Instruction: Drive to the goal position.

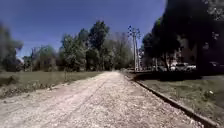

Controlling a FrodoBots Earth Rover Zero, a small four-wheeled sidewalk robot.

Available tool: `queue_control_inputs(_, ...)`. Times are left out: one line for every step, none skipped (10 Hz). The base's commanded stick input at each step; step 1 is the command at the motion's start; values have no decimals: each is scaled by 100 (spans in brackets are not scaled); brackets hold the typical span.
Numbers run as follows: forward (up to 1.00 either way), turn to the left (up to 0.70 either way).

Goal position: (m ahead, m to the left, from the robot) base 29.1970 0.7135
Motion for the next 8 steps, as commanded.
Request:
queue_control_inputs(85, 0)
queue_control_inputs(85, 0)
queue_control_inputs(85, 0)
queue_control_inputs(85, 0)
queue_control_inputs(85, 0)
queue_control_inputs(85, 0)
queue_control_inputs(85, 0)
queue_control_inputs(85, 0)
